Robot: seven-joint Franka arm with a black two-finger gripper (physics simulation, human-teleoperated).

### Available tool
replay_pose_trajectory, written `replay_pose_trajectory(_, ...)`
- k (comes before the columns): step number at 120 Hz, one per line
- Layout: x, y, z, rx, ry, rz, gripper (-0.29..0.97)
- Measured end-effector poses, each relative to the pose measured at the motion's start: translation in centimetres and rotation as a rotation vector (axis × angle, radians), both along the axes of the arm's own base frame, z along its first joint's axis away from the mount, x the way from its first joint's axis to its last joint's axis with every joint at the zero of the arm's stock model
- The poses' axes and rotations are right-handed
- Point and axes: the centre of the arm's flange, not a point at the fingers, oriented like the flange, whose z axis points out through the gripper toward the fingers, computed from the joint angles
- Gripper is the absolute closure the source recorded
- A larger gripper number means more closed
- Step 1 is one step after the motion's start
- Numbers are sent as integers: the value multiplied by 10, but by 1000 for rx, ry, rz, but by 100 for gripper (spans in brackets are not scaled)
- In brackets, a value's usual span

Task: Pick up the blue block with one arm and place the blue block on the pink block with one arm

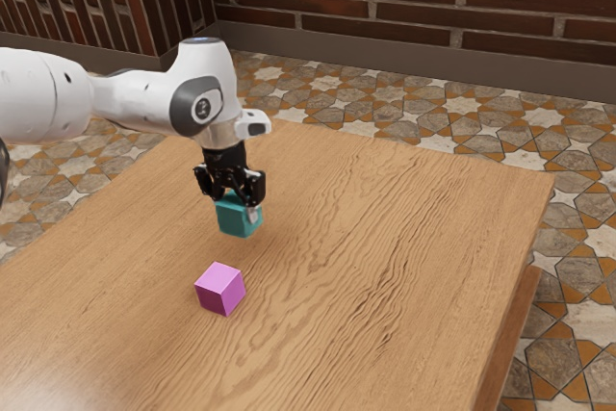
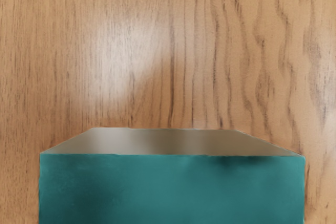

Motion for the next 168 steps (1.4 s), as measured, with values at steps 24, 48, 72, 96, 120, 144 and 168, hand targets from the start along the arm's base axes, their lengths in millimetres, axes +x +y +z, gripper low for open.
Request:
replay_pose_trajectory(24,-64,-1,-14,7,13,11,30)
replay_pose_trajectory(48,-100,0,-8,18,-43,23,30)
replay_pose_trajectory(72,-116,0,-17,28,-71,25,30)
replay_pose_trajectory(96,-125,0,-19,38,-99,12,29)
replay_pose_trajectory(120,-127,-1,-22,40,-110,4,30)
replay_pose_trajectory(144,-123,-3,-25,37,-119,-2,30)
replay_pose_trajectory(168,-122,-14,-26,33,-122,-22,30)
